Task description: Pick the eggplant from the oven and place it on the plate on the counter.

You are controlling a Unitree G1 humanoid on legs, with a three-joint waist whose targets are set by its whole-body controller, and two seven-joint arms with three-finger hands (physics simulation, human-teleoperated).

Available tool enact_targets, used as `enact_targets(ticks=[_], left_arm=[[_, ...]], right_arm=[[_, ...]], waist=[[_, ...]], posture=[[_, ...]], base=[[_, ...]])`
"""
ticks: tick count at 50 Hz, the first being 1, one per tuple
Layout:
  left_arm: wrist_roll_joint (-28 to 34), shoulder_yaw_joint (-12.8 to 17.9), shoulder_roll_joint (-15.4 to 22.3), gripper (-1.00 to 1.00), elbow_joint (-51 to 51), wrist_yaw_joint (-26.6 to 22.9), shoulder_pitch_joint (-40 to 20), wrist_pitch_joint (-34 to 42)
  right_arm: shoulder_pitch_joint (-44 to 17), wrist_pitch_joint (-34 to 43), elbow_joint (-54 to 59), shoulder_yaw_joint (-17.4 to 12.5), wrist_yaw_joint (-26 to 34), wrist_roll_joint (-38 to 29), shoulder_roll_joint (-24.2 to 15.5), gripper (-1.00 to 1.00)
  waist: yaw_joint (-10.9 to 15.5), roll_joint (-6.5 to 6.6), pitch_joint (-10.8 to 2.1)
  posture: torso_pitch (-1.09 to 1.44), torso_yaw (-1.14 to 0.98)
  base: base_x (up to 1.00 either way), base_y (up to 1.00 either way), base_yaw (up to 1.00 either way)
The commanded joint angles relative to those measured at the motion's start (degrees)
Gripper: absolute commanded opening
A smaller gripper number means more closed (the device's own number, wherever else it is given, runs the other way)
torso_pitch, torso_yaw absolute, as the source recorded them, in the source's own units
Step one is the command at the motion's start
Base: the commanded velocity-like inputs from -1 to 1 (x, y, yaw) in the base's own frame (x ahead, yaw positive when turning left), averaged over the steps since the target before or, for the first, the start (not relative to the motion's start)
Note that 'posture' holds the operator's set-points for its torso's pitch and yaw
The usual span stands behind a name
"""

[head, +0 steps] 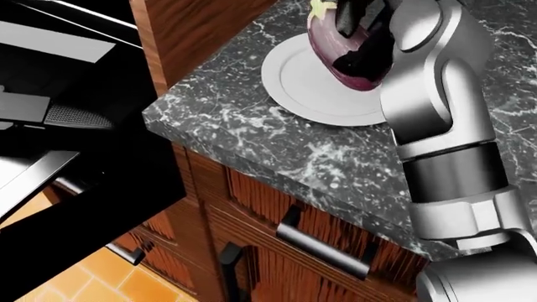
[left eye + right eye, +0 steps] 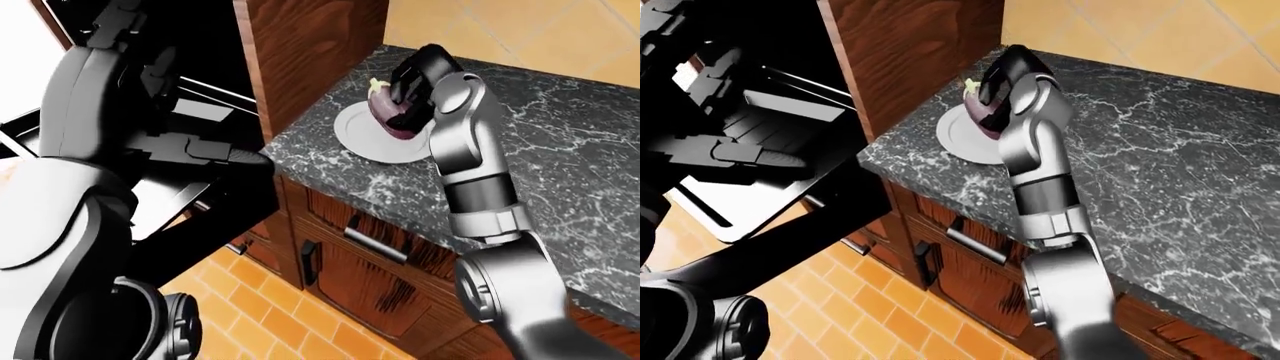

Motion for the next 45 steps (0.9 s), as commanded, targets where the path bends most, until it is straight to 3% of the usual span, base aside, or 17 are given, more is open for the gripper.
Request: enact_targets(ticks=[1, 10, 22, 32, 38, 41, 45], left_arm=[[0.38, 0.56, 0.63, 1.0, -0.52, 0.09, -1.4, -1.3], [0.26, 0.91, 0.7, 1.0, -0.07, 0.01, -1.46, -1.59], [-0.19, 1.54, 0.63, 1.0, 0.2, 0.09, 0.66, -3.55], [-0.79, 2.11, 1.15, 1.0, -0.35, 0.2, 0.24, -2.6], [-0.98, 2.06, 1.2, 1.0, -0.23, 0.52, -0.27, -2.33], [-1.09, 2.42, 1.55, 1.0, -0.37, 0.32, -0.64, -1.83], [-1.46, 5.25, 2.97, 1.0, -0.82, -1.27, -0.88, -0.78]], right_arm=[[-2.43, -1.57, -2.61, -0.22, -1.47, -0.24, -0.71, -1.0], [-1.87, -3.11, -0.13, 0.11, -3.64, -0.24, -0.56, -0.92], [0.18, -3.31, -0.58, 0.88, -2.33, -1.54, -0.2, -0.25], [0.6, -3.98, -0.38, 0.63, -1.46, -3.43, -0.49, -0.05], [-0.17, -2.83, -3.96, 0.48, 2.15, -5.65, -1.57, 0.17], [-0.93, -1.97, -6.91, -0.03, 5.49, -6.67, -2.83, 0.17], [0.72, -2.13, -13.41, -1.04, 10.33, -8.36, -5.24, 0.15]], waist=[[-0.03, 0.01, -1.91], [-0.32, 0.31, -2.09], [-0.43, 0.24, -2.25], [-0.38, 0.14, -2.13], [-0.25, 0.02, -2.06], [-0.21, -0.04, -1.92], [-0.07, -0.14, -1.61]], posture=[[0.0, 0.0], [0.0, 0.0], [0.0, 0.0], [0.0, 0.0], [0.0, 0.0], [0.0, 0.0], [0.0, 0.0]], base=[[0.0, 0.0, 0.0], [0.0, 0.0, 0.0], [0.0, 0.0, 0.0], [0.0, 0.0, 0.0], [0.0, 0.0, 0.0], [0.0, 0.0, 0.0], [0.0, 0.0, 0.0]])
